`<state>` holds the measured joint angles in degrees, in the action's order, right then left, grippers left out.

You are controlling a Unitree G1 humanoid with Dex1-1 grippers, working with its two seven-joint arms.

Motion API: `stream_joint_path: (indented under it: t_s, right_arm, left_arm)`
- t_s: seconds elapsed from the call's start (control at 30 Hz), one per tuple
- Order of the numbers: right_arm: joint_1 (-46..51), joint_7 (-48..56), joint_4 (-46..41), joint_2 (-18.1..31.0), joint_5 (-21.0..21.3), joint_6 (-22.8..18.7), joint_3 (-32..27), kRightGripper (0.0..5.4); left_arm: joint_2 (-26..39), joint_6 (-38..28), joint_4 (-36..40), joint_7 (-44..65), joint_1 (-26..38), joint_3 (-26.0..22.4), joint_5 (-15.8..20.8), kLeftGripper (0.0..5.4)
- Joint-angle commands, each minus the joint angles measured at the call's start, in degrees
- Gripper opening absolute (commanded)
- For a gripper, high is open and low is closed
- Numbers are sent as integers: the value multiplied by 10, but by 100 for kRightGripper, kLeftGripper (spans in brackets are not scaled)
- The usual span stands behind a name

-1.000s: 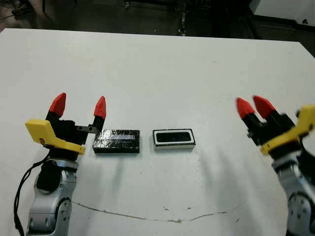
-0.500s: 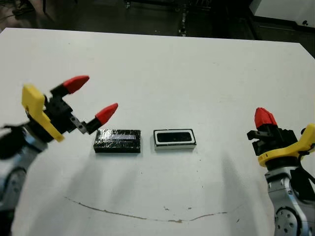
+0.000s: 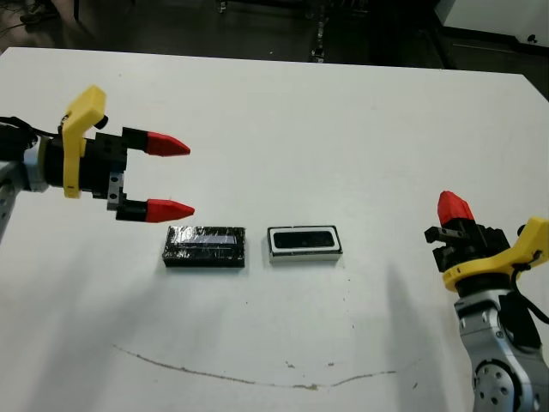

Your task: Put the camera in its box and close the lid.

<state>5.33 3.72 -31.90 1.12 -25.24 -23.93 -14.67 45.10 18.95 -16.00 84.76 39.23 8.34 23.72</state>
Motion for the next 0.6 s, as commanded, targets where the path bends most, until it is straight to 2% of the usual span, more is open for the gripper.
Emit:
stream_joint_path:
  t_s: [0.03,0.2,0.6]
  right_arm:
    - [5,-10,-1,7,0,-7,0,0]
    - [6,-13,-2,8,1,-5,5,0]
    - [4,-18,-2,15,-5,-7,6,0]
  left_arm:
    - [-17,-19,-37,30,27,22,-28,540]
    - [-32,-38,-46,38,45,39,-63,540]
    - [-47,-15,-21,19,30,47,-88,540]
